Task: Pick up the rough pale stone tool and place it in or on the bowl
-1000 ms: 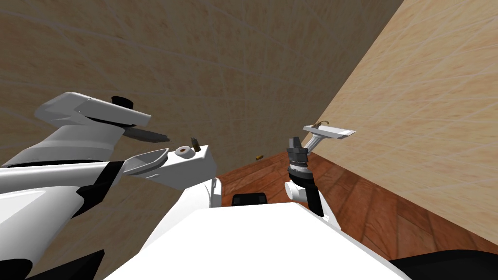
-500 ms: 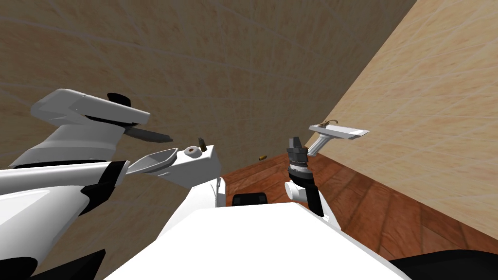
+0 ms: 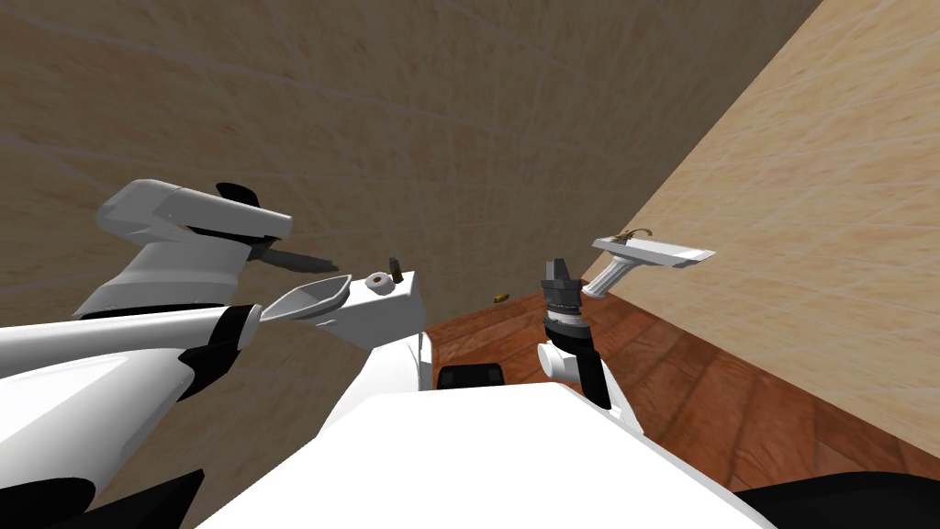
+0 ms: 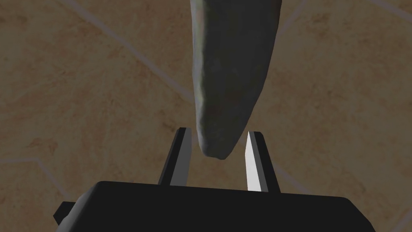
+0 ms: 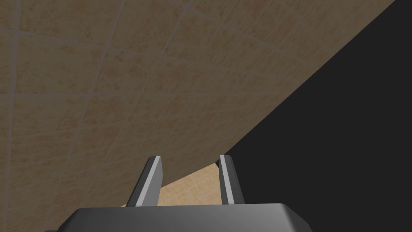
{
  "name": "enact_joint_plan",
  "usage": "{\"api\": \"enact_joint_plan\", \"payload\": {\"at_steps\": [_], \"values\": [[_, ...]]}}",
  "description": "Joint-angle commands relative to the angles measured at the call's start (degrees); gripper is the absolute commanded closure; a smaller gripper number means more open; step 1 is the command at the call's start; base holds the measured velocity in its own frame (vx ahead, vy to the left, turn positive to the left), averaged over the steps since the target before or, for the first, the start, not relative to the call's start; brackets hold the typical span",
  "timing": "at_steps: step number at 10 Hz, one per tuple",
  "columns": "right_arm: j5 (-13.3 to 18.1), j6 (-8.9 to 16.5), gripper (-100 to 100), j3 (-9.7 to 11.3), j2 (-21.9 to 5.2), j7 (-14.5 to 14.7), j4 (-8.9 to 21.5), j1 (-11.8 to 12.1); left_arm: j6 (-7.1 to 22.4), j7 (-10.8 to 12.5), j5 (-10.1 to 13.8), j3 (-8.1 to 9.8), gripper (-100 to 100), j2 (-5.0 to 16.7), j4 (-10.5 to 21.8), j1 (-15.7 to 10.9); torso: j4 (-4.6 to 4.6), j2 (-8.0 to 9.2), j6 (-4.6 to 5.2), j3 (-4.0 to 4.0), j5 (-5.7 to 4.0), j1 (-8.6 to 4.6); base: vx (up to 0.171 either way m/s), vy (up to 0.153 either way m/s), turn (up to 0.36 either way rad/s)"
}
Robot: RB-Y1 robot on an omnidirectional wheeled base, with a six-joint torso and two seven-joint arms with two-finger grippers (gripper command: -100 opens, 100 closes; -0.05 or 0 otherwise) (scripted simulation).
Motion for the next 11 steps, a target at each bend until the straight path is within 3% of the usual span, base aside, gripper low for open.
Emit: {"api": "enact_joint_plan", "payload": {"at_steps": [1, 5, 6, 7, 10, 11], "values": [[0.0, 0.0, 0, 0.0, 0.0, 0.0, 0.0, 0.0, 0.0, 0.0, 0.0, 0.00, -100, 0.0, 0.0, 0.0, 0.00, 0.00, 0.00, 0.00, 0.00, 0.00, 0.001, 0.014, 0.001], [0.0, 0.0, 0, 0.0, 0.0, 0.0, 0.0, 0.0, 0.0, 0.0, 0.0, -0.01, -100, 0.0, 0.0, 0.0, 0.02, 0.04, 0.02, 0.03, -0.13, -0.42, 0.000, 0.002, 0.000], [0.0, 0.0, 0, 0.0, 0.0, 0.0, 0.0, 0.0, 0.0, 0.0, 0.0, -0.01, 0, 0.0, 0.0, 0.0, 0.02, 0.04, 0.02, 0.03, -0.14, -0.42, 0.000, 0.000, 0.000], [0.0, 0.0, 0, 0.0, 0.0, 0.0, 0.0, 0.0, 1.7, -0.8, 0.4, -0.16, -100, 0.6, -0.3, -0.6, 0.02, 0.04, 0.02, 0.03, -0.14, -0.43, 0.035, 0.043, -0.050], [0.0, 0.0, 0, 0.0, 0.0, 0.0, 0.0, 0.0, 5.2, -2.5, 1.3, -0.44, -100, 1.9, -1.1, -1.8, -0.05, -0.24, 0.03, -0.14, -0.07, -0.15, 0.071, 0.077, -0.054], [0.0, 0.0, 0, 0.0, 0.0, 0.0, 0.0, 0.0, 4.4, -2.1, 1.2, -0.31, -100, 1.7, -1.0, -1.4, -0.05, -0.21, 0.02, -0.12, -0.07, -0.14, 0.025, 0.035, -0.011]]}}
